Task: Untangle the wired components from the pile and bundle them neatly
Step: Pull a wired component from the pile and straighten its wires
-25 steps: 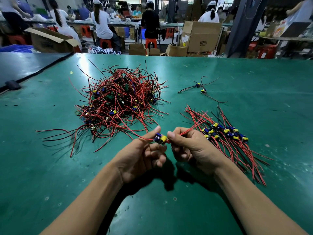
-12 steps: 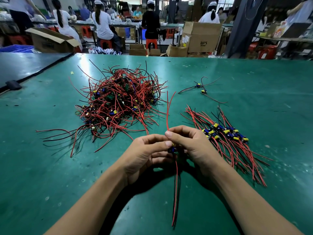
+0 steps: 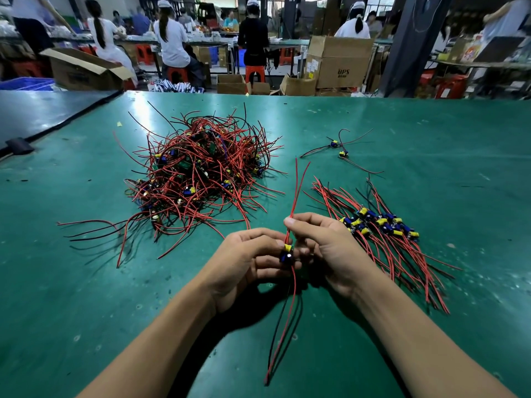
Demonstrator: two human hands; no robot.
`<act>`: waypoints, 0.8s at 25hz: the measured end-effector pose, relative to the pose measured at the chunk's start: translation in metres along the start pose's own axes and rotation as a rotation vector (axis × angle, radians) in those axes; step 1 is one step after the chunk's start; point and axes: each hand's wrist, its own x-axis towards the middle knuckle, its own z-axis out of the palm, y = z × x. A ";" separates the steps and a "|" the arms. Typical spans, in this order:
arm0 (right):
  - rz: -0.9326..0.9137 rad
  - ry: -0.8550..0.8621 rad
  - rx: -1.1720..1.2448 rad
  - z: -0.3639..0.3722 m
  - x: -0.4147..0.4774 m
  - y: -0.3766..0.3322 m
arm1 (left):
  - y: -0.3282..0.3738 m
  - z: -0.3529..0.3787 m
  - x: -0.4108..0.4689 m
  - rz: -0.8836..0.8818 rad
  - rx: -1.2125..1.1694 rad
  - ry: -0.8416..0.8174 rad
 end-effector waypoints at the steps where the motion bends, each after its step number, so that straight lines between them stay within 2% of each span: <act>1: -0.008 -0.010 -0.014 0.001 0.000 0.000 | -0.001 0.001 0.000 0.010 0.021 0.010; 9: -0.054 -0.086 -0.120 0.005 -0.004 0.004 | -0.004 0.003 0.003 0.121 0.121 0.151; 13: -0.073 0.010 -0.130 0.010 -0.002 0.008 | -0.006 0.008 0.002 0.129 0.126 0.157; 16: -0.106 0.120 0.016 0.009 0.003 0.003 | -0.006 0.008 0.003 0.121 0.106 0.135; 20: 0.044 0.130 0.275 0.003 0.005 -0.011 | -0.007 0.007 0.002 0.113 0.134 0.102</act>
